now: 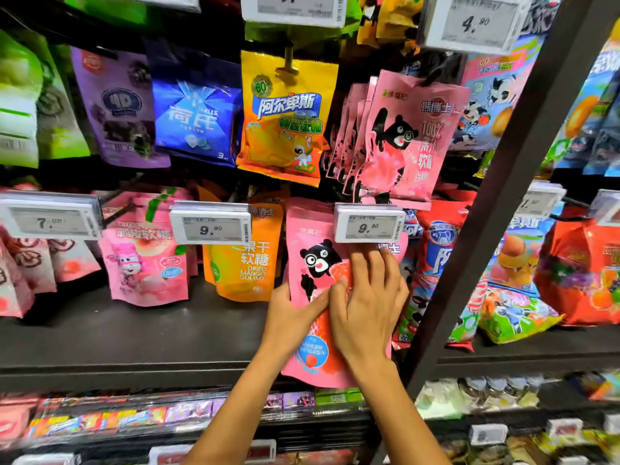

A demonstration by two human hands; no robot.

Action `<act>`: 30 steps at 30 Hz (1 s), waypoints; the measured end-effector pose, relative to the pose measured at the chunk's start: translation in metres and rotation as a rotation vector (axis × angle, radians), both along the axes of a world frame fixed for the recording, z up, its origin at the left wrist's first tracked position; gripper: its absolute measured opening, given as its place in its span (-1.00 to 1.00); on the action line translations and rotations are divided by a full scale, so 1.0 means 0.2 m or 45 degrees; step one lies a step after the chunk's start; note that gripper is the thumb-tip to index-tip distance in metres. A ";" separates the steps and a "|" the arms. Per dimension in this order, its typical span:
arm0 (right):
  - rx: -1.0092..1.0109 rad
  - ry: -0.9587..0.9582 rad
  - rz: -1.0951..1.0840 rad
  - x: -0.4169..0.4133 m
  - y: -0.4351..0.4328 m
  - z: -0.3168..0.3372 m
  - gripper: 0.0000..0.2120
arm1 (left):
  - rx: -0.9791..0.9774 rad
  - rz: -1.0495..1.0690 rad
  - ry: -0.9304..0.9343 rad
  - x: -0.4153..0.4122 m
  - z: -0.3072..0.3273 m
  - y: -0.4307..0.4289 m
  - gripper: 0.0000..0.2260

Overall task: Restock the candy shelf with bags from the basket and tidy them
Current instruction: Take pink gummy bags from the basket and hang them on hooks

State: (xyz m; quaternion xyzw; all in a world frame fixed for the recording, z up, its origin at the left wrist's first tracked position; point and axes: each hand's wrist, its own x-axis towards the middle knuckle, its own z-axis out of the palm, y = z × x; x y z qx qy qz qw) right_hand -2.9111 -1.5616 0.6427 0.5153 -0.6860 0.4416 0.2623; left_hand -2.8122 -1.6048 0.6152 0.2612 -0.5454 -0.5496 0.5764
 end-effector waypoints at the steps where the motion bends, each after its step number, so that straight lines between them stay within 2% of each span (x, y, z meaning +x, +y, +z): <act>1: 0.002 -0.001 0.002 0.00 0.00 0.00 -0.60 | -0.001 -0.007 0.003 0.00 -0.01 0.00 -0.70; 8: 0.124 0.015 0.073 -0.05 -0.08 -0.04 -0.66 | 0.084 -0.006 -0.028 -0.02 -0.06 -0.09 -0.64; 13: 0.022 -0.082 0.369 -0.10 -0.15 -0.17 -0.76 | 0.155 0.032 -0.194 -0.02 -0.08 -0.18 -0.62; 18: 0.008 -0.108 0.392 -0.14 -0.12 -0.39 -0.57 | 0.141 0.043 -0.134 -0.03 -0.11 -0.23 -0.65; 22: 0.100 -0.156 0.372 -0.17 -0.11 -0.48 -0.48 | -0.013 0.234 -0.164 -0.05 -0.16 -0.22 -0.59; 27: 0.119 -0.164 0.461 -0.22 -0.16 -0.49 -0.48 | -0.105 0.254 -0.277 -0.03 -0.21 -0.24 -0.61; 30: 0.116 -0.201 0.511 -0.24 -0.21 -0.49 -0.58 | -0.095 0.277 -0.303 -0.05 -0.21 -0.27 -0.70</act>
